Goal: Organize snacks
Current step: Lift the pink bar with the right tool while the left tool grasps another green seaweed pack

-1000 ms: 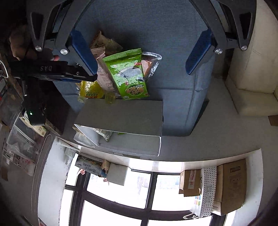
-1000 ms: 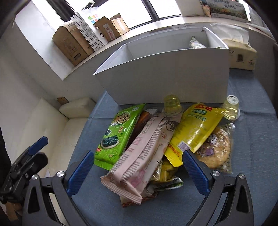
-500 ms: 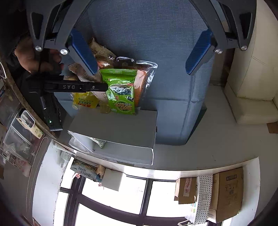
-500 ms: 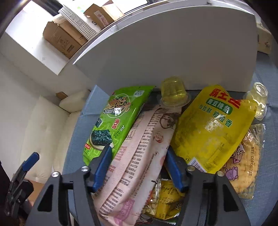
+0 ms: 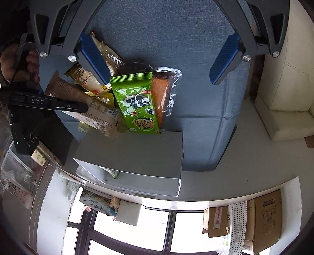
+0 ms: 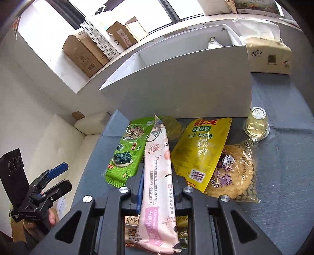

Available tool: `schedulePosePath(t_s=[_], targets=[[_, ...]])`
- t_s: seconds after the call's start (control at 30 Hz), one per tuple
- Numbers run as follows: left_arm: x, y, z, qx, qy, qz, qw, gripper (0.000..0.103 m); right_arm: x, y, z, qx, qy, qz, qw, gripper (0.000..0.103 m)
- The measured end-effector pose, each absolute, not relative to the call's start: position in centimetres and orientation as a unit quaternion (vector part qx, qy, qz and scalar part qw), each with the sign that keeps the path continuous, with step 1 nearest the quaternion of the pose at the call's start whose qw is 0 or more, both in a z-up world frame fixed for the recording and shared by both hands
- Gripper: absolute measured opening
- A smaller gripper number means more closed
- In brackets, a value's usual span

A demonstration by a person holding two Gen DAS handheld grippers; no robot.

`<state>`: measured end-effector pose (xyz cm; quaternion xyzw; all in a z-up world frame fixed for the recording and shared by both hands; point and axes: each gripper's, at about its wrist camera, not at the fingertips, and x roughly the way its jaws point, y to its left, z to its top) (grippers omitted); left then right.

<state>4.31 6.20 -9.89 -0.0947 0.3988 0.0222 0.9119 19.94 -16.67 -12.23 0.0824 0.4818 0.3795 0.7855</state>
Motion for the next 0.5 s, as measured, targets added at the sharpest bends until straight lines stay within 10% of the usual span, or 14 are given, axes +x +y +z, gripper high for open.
schedulePosePath(t_s=[0.5], targets=[[14.1,2.2,-13.6,-0.060,0.458,0.025,0.887,0.103,14.8,-22.1,-7.3,0.064,0.396,0.354,0.845,0.022]])
